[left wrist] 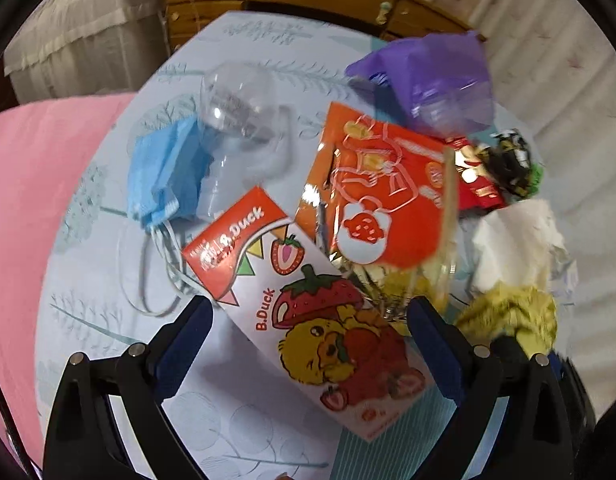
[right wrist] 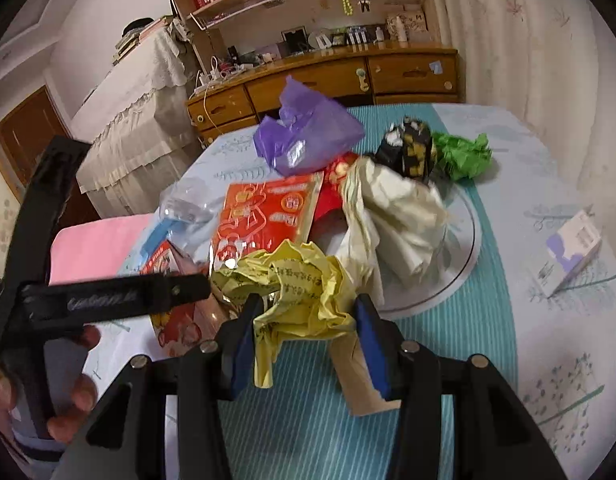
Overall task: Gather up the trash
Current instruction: 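Grasp the yellow crumpled wrapper with the right tool while the left grasps the B.Duck carton, then carry the wrapper and carton down toward the trash bin with both tools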
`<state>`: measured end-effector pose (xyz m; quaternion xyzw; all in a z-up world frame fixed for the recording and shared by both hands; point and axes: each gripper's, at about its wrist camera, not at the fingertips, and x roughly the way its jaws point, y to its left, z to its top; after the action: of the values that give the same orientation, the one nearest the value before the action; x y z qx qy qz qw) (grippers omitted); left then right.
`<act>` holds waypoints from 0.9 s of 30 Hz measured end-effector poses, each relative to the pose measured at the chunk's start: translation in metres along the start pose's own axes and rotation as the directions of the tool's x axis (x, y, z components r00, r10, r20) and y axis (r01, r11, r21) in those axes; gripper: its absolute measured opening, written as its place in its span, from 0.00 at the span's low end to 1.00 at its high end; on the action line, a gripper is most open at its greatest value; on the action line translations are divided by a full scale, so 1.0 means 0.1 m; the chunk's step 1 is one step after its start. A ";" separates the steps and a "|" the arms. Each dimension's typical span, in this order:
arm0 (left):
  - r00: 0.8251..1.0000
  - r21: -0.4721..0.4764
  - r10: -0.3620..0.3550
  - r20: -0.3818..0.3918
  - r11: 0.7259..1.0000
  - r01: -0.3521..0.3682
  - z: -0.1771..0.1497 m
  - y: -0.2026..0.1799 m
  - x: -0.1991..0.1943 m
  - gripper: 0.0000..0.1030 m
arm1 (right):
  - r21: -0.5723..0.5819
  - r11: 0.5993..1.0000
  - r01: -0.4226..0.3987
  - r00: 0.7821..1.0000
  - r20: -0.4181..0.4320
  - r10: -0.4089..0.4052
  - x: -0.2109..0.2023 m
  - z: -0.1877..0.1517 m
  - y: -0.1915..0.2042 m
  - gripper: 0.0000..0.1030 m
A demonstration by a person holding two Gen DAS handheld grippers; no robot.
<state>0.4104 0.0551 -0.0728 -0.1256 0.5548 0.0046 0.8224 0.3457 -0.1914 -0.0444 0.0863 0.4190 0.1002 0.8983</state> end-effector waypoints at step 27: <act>0.988 0.220 -0.136 0.074 0.969 0.117 -1.42 0.14 -1.35 0.55 | -0.058 0.994 -0.094 0.993 0.060 0.097 -1.43 -0.85 0.41 0.45</act>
<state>0.2265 0.0565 -0.0024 -0.0707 0.5059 -0.1021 0.8536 0.1861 -0.1816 0.0163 0.0846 0.3832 0.1519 0.9071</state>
